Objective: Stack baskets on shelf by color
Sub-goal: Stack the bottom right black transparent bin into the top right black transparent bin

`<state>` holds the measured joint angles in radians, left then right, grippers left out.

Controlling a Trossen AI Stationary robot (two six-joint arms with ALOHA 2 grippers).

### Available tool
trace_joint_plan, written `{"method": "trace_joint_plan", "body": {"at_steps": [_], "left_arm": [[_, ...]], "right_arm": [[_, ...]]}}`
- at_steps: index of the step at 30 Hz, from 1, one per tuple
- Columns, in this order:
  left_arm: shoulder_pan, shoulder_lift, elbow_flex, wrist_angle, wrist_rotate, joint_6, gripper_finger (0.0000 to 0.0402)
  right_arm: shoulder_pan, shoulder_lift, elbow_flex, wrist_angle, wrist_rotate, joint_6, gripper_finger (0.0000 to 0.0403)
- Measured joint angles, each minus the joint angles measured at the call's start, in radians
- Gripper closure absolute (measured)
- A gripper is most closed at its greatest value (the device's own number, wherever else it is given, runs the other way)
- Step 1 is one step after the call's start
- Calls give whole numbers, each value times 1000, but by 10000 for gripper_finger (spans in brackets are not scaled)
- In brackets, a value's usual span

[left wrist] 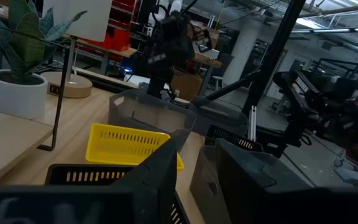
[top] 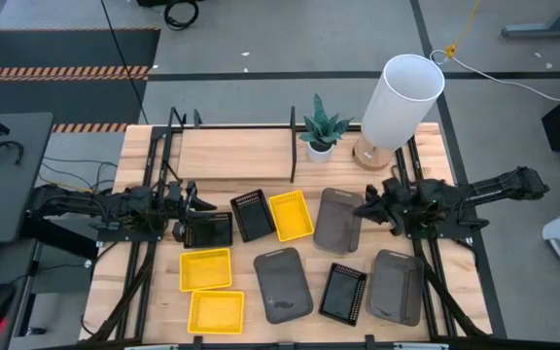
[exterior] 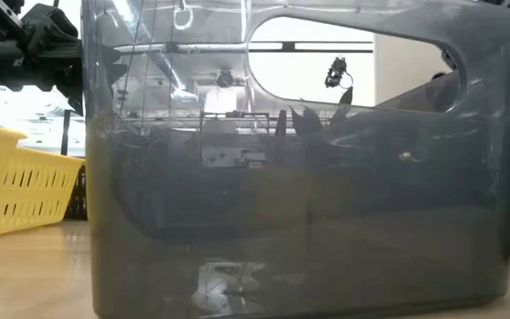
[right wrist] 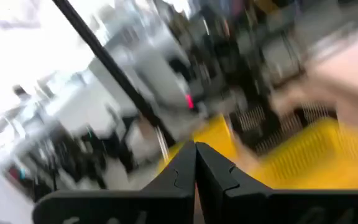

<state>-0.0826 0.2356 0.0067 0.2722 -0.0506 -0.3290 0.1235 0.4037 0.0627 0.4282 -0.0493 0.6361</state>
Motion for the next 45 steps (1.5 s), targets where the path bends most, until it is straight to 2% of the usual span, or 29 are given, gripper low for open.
{"method": "trace_joint_plan", "body": {"at_steps": [5, 10, 17, 20, 24, 30, 37, 41, 45], "left_arm": [[0, 0, 0, 0, 0, 0, 285], [0, 0, 0, 0, 0, 0, 285], [0, 0, 0, 0, 0, 0, 285], [0, 0, 0, 0, 0, 0, 285], [0, 0, 0, 1, 0, 0, 285], [0, 0, 0, 0, 0, 0, 285], [0, 0, 0, 0, 0, 0, 285], [0, 0, 0, 0, 0, 0, 285], [0, 0, 0, 0, 0, 0, 285]], "right_arm": [[34, 111, 161, -378, -1, 22, 398], [97, 237, 304, -642, 14, 51, 398], [187, 408, 521, -1076, 90, 84, 398], [210, 479, 600, -1277, 70, 93, 396], [234, 563, 660, -1447, 19, 94, 372], [257, 666, 704, -1593, -117, 95, 300], [288, 748, 725, -1647, -178, 95, 224], [301, 792, 725, -1647, -210, 94, 200], [313, 834, 725, -1646, -214, 86, 197]]}}
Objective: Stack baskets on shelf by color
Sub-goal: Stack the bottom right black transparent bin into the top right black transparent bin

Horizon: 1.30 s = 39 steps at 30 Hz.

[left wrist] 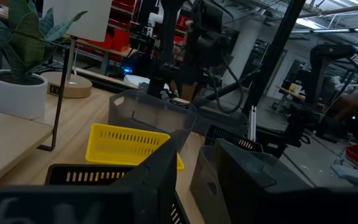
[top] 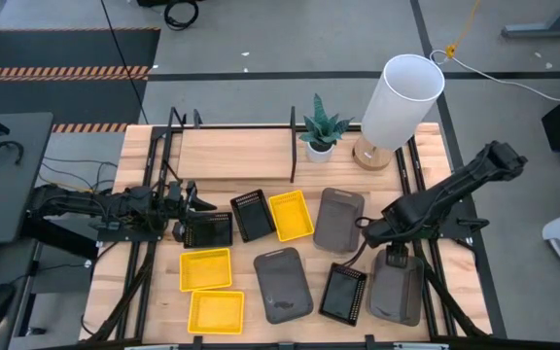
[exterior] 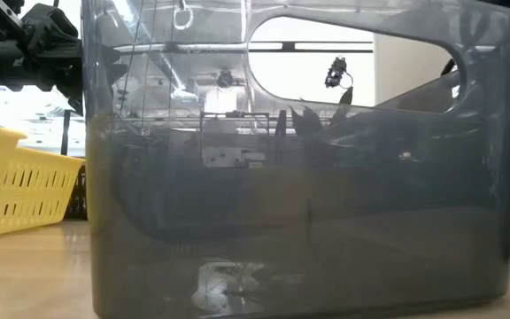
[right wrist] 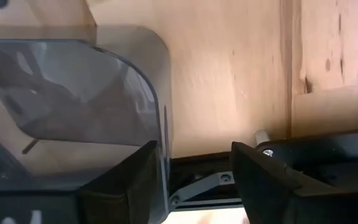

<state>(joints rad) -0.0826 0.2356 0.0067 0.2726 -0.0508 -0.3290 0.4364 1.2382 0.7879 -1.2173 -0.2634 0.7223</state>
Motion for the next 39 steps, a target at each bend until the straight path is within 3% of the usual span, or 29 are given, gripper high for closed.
{"method": "trace_joint_plan", "body": {"at_steps": [12, 29, 39], "left_arm": [[0, 0, 0, 0, 0, 0, 285], [0, 0, 0, 0, 0, 0, 285], [0, 0, 0, 0, 0, 0, 285]], "right_arm": [[7, 144, 0, 15, -71, -18, 250], [7, 250, -2, 92, -99, -20, 391], [7, 215, -2, 69, -127, -25, 398]]}}
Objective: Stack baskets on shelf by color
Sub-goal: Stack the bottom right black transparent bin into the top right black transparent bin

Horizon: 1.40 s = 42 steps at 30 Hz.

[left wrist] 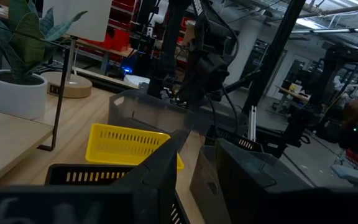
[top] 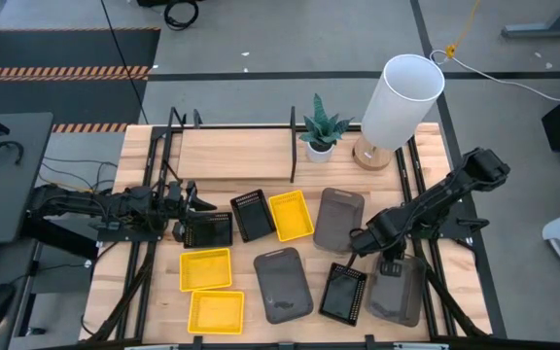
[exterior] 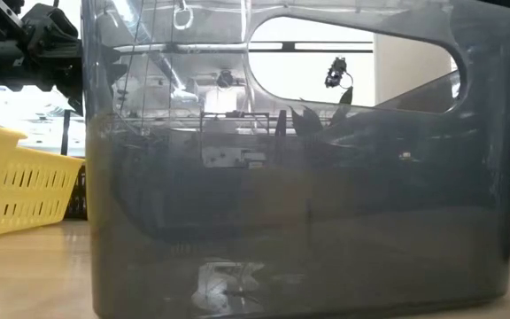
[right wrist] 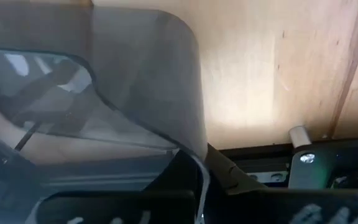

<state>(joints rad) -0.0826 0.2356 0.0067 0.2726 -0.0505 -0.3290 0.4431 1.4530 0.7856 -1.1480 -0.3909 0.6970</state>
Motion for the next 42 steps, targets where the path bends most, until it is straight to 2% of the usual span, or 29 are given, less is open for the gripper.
{"method": "trace_joint_plan", "body": {"at_steps": [13, 15, 18, 22, 26, 32, 42], "left_arm": [[0, 0, 0, 0, 0, 0, 285], [0, 0, 0, 0, 0, 0, 285], [0, 0, 0, 0, 0, 0, 285], [0, 0, 0, 0, 0, 0, 285], [0, 0, 0, 0, 0, 0, 285], [0, 0, 0, 0, 0, 0, 285], [0, 0, 0, 0, 0, 0, 285]], "right_arm": [[-8, -167, 4, -76, -49, -20, 402], [-19, -197, 28, -98, -36, -20, 402], [-40, -218, 99, -158, 45, -20, 402], [-58, -206, 240, -272, 175, -40, 402], [-95, -182, 375, -353, 257, -91, 402], [-193, -142, 523, -425, 289, -206, 402], [-441, -12, 655, -423, 344, -509, 403]]}}
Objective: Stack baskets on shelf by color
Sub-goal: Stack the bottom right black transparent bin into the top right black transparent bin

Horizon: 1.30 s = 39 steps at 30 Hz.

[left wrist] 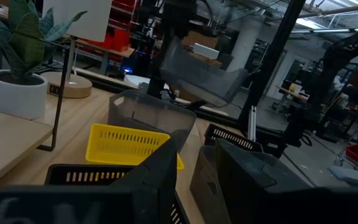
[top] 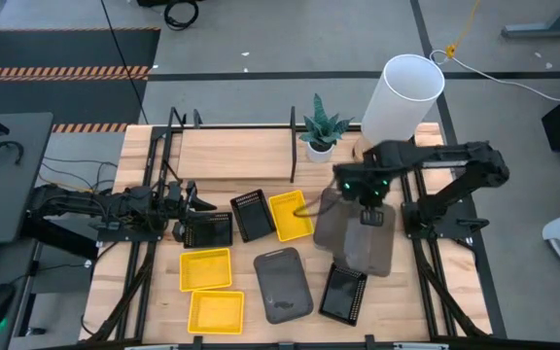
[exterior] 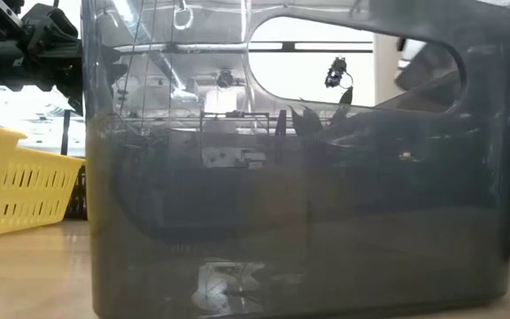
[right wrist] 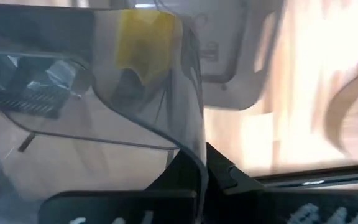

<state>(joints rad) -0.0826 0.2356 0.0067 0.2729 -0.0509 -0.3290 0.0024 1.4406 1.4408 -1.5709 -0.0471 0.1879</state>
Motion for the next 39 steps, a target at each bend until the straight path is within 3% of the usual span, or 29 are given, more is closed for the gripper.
{"method": "trace_joint_plan", "body": {"at_steps": [7, 17, 28, 39], "left_arm": [[0, 0, 0, 0, 0, 0, 285], [0, 0, 0, 0, 0, 0, 285], [0, 0, 0, 0, 0, 0, 285], [0, 0, 0, 0, 0, 0, 285]], "right_arm": [[-156, 119, 91, 0, 13, -141, 403], [-271, 267, 204, 2, 63, -212, 403], [-293, 358, 204, 0, 51, -244, 403], [-288, 359, 157, 1, 15, -217, 403]]}}
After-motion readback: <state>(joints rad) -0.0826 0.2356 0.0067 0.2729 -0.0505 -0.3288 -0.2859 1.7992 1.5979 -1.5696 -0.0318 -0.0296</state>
